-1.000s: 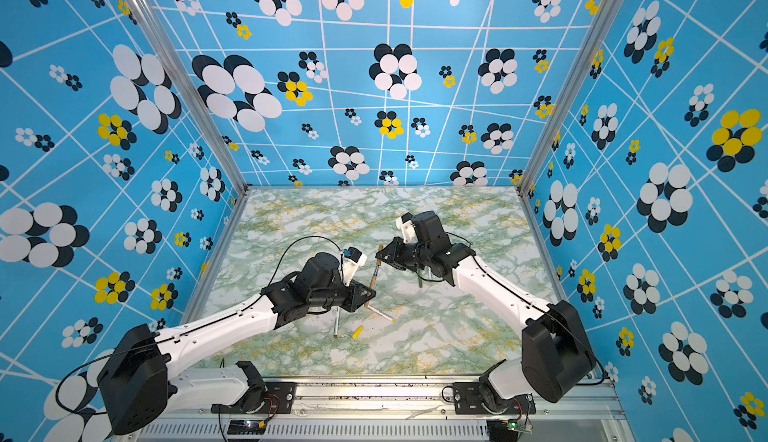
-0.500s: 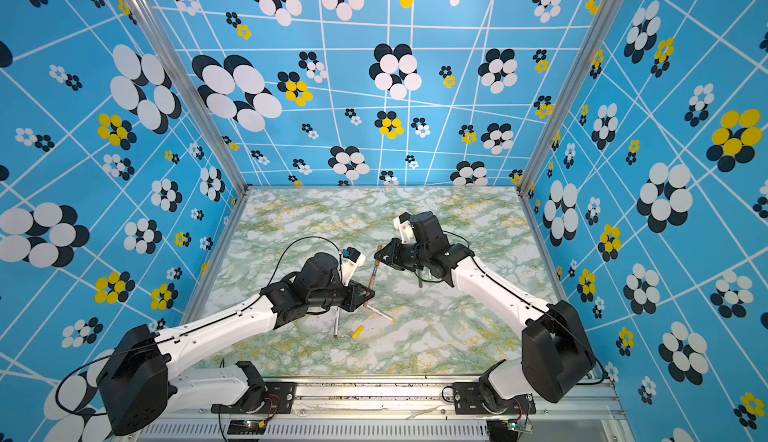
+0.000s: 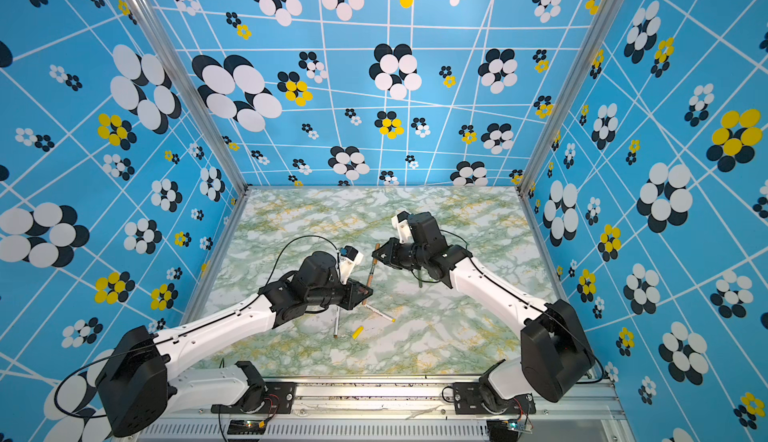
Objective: Insert the pens into the pen caps
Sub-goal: 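Lower the tan cap onto the pen nib while the left gripper holds the pen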
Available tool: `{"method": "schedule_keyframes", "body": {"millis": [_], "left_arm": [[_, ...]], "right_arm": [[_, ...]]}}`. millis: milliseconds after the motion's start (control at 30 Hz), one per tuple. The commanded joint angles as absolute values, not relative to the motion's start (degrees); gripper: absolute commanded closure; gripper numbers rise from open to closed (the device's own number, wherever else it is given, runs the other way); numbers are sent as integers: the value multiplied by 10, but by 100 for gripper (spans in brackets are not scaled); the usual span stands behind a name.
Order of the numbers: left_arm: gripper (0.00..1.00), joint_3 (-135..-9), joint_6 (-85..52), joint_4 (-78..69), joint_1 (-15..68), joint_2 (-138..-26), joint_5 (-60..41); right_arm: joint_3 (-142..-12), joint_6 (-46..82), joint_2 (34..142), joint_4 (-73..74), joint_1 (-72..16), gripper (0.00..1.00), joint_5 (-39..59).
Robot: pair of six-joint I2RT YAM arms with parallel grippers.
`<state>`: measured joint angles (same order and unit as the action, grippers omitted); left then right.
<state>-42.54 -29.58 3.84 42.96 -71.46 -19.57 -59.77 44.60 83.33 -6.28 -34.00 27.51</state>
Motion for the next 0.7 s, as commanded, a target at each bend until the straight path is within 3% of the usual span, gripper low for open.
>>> {"method": "schedule_keyframes", "body": {"millis": [0, 667], "left_arm": [[100, -440, -301, 0, 417, -706, -178], [100, -457, -304, -27, 409, -724, -191]], "right_arm": [[-575, 445, 843, -92, -355, 100, 291], [-541, 493, 842, -16, -358, 100, 291]]}}
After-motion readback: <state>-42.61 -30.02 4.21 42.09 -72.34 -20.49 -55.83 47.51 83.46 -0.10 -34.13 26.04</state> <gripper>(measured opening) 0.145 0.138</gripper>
